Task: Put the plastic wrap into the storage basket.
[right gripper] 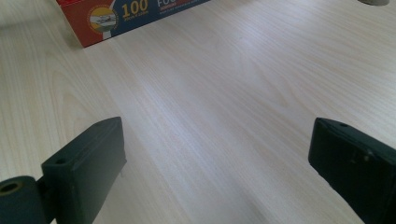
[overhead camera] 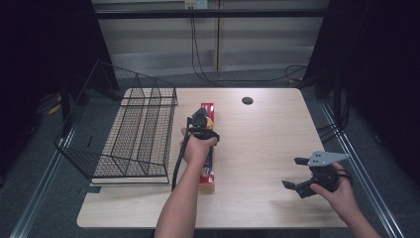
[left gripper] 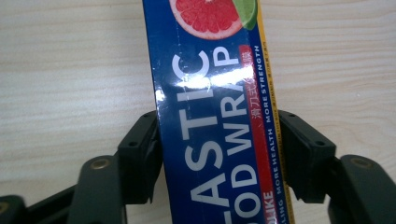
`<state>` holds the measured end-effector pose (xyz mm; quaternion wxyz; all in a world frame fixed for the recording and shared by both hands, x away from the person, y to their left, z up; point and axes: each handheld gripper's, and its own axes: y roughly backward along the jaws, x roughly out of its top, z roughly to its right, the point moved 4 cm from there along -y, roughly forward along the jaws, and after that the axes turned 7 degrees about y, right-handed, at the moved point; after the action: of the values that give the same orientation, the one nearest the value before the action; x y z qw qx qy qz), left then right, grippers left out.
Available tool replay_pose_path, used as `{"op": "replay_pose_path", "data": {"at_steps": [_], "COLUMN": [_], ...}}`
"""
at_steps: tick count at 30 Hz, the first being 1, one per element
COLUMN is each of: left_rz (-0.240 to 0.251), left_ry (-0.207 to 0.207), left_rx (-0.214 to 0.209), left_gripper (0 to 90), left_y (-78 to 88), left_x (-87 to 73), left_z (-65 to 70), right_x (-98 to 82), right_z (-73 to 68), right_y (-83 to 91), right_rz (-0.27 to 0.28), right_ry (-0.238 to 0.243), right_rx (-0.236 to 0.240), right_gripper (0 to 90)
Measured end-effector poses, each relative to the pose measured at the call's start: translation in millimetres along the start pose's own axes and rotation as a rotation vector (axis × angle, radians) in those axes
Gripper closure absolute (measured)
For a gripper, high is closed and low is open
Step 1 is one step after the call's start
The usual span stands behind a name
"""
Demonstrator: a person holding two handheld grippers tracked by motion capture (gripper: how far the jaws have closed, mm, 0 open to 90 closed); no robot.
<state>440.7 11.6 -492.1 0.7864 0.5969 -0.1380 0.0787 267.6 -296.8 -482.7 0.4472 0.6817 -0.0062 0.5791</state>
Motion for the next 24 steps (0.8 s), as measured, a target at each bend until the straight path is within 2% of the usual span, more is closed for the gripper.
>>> {"op": "replay_pose_path", "data": {"at_steps": [2,3,4,6,8,10,14,19,21,22,23,24], "left_rz": [-0.010,-0.019,-0.038,-0.049,-0.063,-0.069,-0.082,-0.079,-0.080,-0.083,-0.080,-0.081], "left_ry": [0.000,-0.021,-0.076,-0.085,-0.076,-0.103,-0.103,-0.116,-0.110,-0.095,-0.107,-0.098], "left_rx": [0.027,0.041,0.063,0.056,0.015,0.018,0.004,0.017,0.013,0.004,0.009,0.002], "left_gripper": [40.4,42.4,44.4,44.5,44.7,44.8,44.8,44.8,44.8,44.8,44.8,44.8], "left_y": [3.1,4.4,5.7,8.0,11.8,17.4,34.0,48.7,54.7,59.0,62.4,64.9], "left_x": [0.9,1.0,-0.4,-1.4,-1.9,-0.9,2.9,6.3,7.8,8.7,9.9,10.2], "left_z": [0.6,0.9,2.9,4.6,7.2,9.1,10.2,8.9,7.6,7.5,6.2,6.9], "right_x": [0.0,0.1,0.5,0.6,1.0,1.0,0.9,0.7,0.9,1.1,1.5,1.5], "right_z": [0.0,0.0,0.0,0.1,0.0,0.1,-0.3,-0.3,-0.6,-1.1,-1.3,-1.3], "right_y": [-0.1,0.0,0.4,0.6,1.0,0.8,1.4,0.5,0.4,0.2,-0.4,-0.4], "right_rz": [-0.001,0.000,0.000,0.003,0.006,0.006,0.009,0.007,0.005,0.004,0.006,0.006], "right_ry": [-0.001,-0.001,0.001,0.001,-0.001,0.000,0.000,0.002,0.003,0.003,0.007,0.007], "right_rx": [0.002,0.001,0.000,0.000,-0.001,0.000,0.001,0.004,0.004,0.006,0.007,0.007], "right_gripper": [3.8,3.8,3.8,3.8,3.7,3.7,3.7,3.6,3.6,3.7,3.7,3.7]}}
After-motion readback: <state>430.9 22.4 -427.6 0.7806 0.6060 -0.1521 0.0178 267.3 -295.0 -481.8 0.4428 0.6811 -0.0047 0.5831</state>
